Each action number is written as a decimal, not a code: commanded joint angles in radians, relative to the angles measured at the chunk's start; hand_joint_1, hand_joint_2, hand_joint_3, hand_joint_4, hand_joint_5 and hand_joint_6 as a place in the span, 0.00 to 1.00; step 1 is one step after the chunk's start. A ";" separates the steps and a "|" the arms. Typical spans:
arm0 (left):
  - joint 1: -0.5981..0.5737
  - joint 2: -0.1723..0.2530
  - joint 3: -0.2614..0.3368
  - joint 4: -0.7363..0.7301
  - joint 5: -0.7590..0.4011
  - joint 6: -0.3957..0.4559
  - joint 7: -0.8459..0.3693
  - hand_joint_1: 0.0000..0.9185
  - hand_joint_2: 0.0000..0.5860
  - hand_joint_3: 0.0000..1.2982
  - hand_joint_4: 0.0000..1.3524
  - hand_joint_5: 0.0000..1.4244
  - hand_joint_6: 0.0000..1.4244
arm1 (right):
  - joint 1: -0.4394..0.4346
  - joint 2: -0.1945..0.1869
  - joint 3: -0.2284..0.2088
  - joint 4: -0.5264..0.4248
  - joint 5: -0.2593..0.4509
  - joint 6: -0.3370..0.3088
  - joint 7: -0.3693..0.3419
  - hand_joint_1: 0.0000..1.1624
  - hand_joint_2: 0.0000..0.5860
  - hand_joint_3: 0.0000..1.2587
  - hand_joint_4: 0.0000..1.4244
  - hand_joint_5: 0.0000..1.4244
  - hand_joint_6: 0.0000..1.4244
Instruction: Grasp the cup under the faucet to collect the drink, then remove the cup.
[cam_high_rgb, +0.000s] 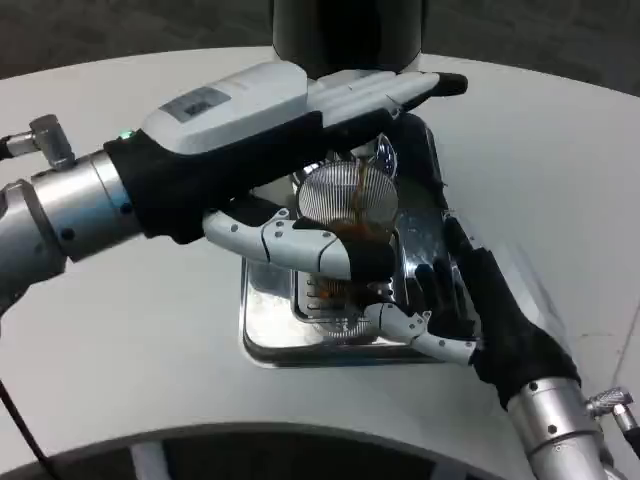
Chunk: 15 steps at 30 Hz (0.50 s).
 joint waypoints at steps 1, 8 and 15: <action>0.028 0.010 -0.018 -0.012 0.018 -0.001 -0.012 0.00 0.19 0.00 0.00 0.02 0.00 | -0.023 0.010 0.013 0.037 0.017 -0.028 -0.030 0.58 0.33 0.00 0.00 0.00 0.00; 0.031 0.011 -0.019 -0.013 0.017 -0.005 -0.014 0.00 0.19 0.00 0.00 0.02 0.00 | -0.058 0.023 0.029 0.091 0.027 -0.041 -0.067 0.59 0.33 0.00 0.00 0.00 0.00; 0.034 0.015 -0.017 -0.009 0.016 -0.003 -0.016 0.00 0.19 0.00 0.00 0.02 0.00 | -0.083 0.041 0.031 0.131 0.037 -0.049 -0.095 0.59 0.33 0.00 0.00 0.00 0.01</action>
